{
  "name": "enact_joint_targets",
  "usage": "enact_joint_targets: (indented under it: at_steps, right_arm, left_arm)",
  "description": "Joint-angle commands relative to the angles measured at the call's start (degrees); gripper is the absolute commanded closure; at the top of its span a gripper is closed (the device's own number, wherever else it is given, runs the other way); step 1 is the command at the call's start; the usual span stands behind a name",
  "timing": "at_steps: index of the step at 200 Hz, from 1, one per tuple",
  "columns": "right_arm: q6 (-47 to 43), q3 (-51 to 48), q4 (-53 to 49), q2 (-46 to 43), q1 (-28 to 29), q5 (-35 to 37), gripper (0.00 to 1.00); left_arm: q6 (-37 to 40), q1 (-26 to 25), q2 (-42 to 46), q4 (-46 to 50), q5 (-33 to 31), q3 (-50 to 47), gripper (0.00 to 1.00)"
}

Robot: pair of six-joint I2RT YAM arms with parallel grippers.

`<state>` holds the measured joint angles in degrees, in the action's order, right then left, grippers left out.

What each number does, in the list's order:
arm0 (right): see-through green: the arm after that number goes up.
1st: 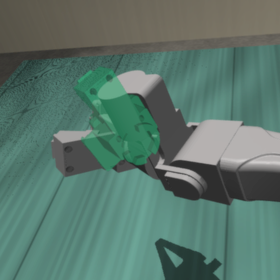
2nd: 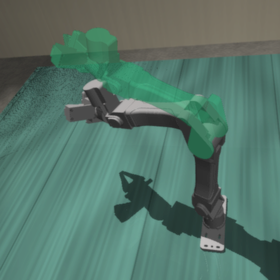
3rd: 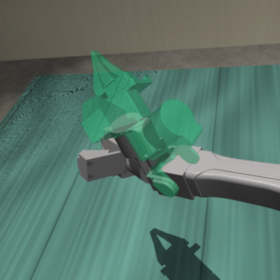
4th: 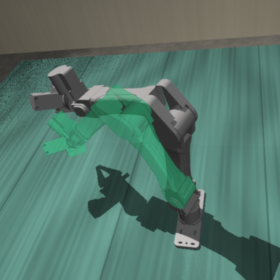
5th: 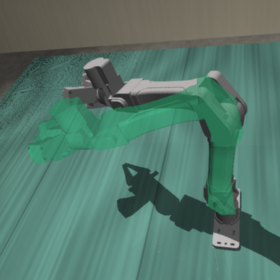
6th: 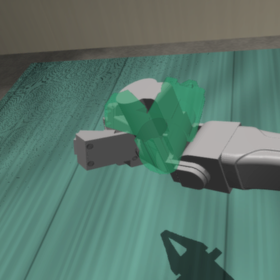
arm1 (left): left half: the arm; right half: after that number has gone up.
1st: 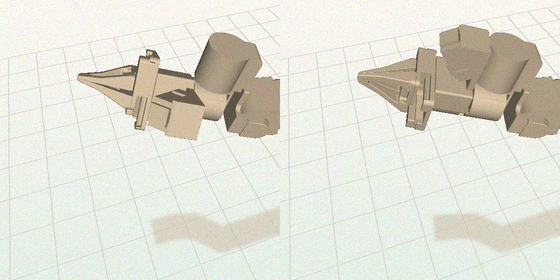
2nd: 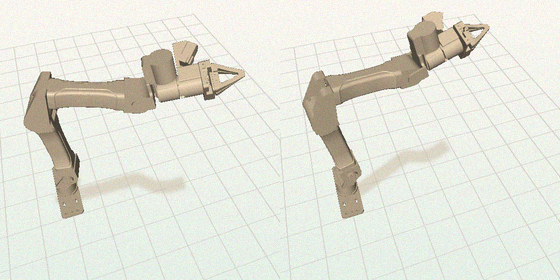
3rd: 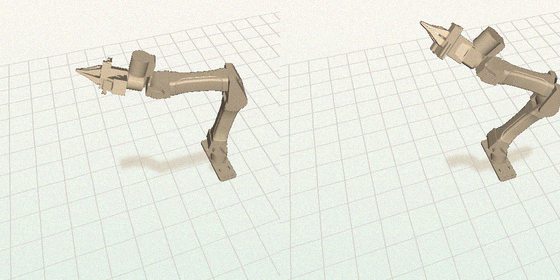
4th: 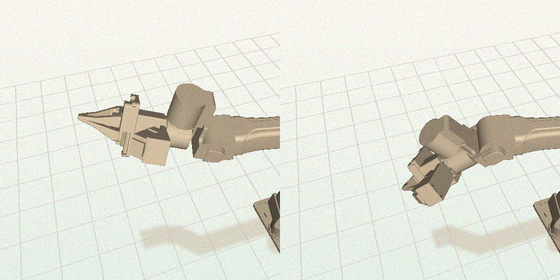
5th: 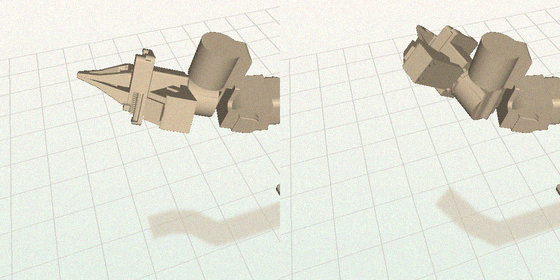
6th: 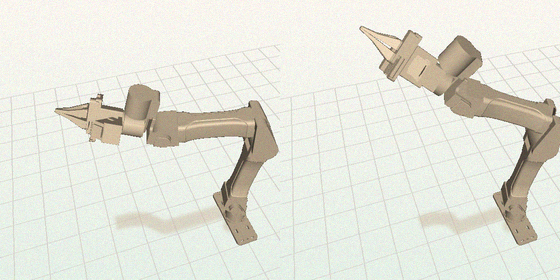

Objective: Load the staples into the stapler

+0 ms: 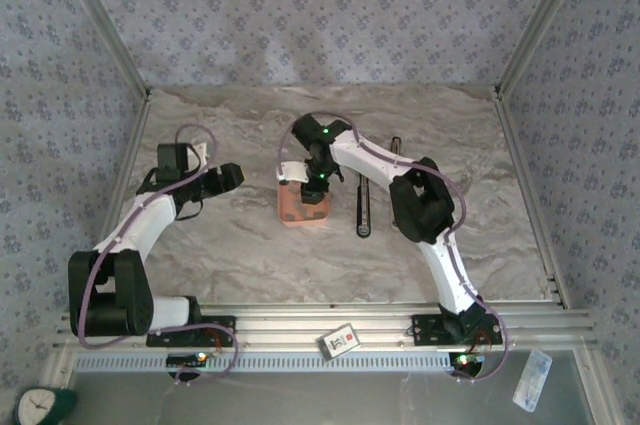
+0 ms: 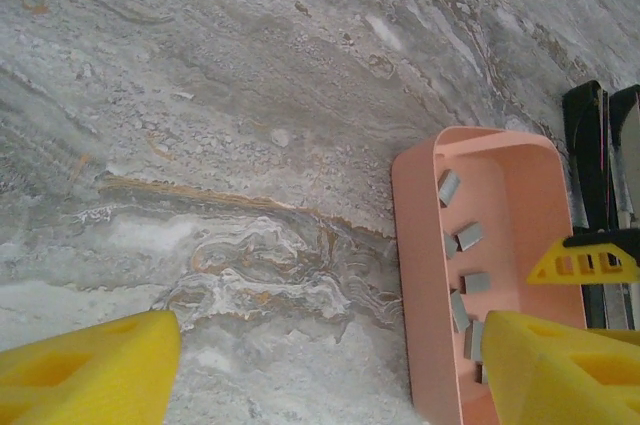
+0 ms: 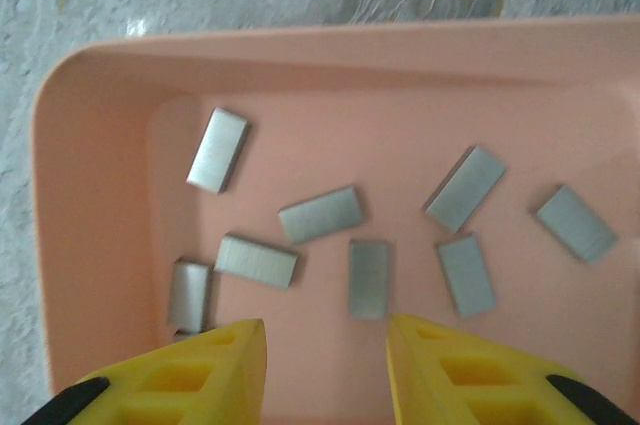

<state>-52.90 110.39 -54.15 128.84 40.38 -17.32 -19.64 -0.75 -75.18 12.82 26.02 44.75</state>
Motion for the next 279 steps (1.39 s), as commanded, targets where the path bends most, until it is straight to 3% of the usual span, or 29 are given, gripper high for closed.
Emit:
enact_joint_targets:
  at_steps: [1,54,193,279]
  right_arm:
    - [-5.7,3.2,-3.1,2.7,-0.4,-2.8,0.63]
    - [-6.3,6.8,-6.1,6.1,-0.3,-4.4,0.62]
    - [-5.2,6.9,-2.8,9.4,-0.3,0.3,0.61]
    - [-5.0,7.3,-2.9,5.9,0.0,0.5,0.60]
  left_arm:
    - [-0.6,0.4,-0.3,-1.7,1.4,-0.2,0.21]
    - [-0.6,0.9,-0.2,-1.7,1.4,-0.1,0.22]
    - [-0.1,0.9,-0.7,-1.6,1.3,0.0,0.22]
    - [0.2,0.9,-1.0,-1.5,1.2,0.1,0.22]
